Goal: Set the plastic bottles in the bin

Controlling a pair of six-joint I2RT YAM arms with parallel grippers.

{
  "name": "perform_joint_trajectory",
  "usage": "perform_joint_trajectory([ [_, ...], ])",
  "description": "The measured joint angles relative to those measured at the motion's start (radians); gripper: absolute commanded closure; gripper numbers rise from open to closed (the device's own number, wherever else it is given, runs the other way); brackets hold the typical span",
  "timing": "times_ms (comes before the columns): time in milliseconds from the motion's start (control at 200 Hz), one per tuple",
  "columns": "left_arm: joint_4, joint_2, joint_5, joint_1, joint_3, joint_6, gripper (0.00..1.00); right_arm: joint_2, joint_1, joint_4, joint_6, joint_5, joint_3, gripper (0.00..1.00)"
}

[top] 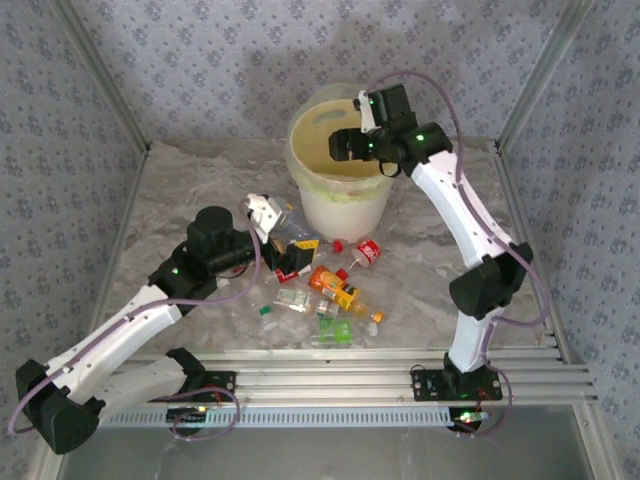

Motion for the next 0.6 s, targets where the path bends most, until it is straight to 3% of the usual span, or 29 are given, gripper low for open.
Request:
perform_joint_trajectory([
  [220, -0.019, 0.011, -0.033, 0.0, 0.014, -0.014, 0.0, -0.212, 0.005, 0.068, -0.011, 0.014, -0.125, 0.14],
  [600, -0.131, 0.114, -0.189, 0.024, 0.172, -0.154, 0.0, -0.659, 0.005, 0.199, 0.032, 0.048, -0.666, 0.11],
])
